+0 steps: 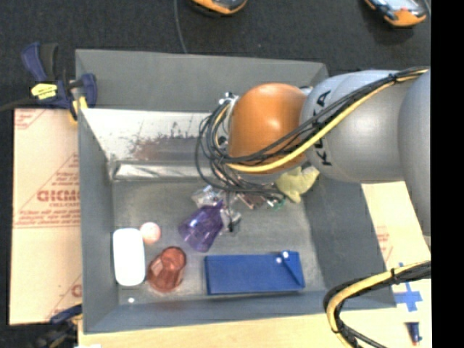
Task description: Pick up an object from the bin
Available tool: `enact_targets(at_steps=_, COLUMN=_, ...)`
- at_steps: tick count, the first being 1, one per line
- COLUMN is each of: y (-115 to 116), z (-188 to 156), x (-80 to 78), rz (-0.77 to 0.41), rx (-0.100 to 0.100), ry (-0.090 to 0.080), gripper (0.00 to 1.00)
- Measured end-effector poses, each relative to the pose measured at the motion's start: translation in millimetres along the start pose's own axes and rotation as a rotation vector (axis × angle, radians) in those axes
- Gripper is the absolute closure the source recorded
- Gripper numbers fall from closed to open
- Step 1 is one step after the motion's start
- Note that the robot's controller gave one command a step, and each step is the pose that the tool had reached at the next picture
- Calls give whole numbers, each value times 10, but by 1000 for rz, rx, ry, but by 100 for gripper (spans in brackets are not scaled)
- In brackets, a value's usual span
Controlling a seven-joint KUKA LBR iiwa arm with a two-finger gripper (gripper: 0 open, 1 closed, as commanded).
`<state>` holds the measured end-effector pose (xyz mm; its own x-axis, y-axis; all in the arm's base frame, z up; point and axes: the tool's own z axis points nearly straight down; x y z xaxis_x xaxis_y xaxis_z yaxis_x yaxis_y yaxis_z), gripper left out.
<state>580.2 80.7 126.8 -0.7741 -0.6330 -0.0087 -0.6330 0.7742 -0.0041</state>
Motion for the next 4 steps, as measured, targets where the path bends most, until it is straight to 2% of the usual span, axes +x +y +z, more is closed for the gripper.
enact_targets(at_steps=1, y=-21, z=-317, x=-25, rz=4, rx=6, ry=-10, gripper=100)
enact_targets(at_steps=2, y=-18, z=-326, x=-20, rz=6, rx=5, ry=-9, gripper=100)
enact_targets(at_steps=3, y=-13, z=-731, x=-8, rz=7, rx=0, ry=-2, gripper=100)
enact_targets(at_steps=4, y=-26, z=-1117, x=-28, rz=7, rx=5, ry=-9, gripper=100)
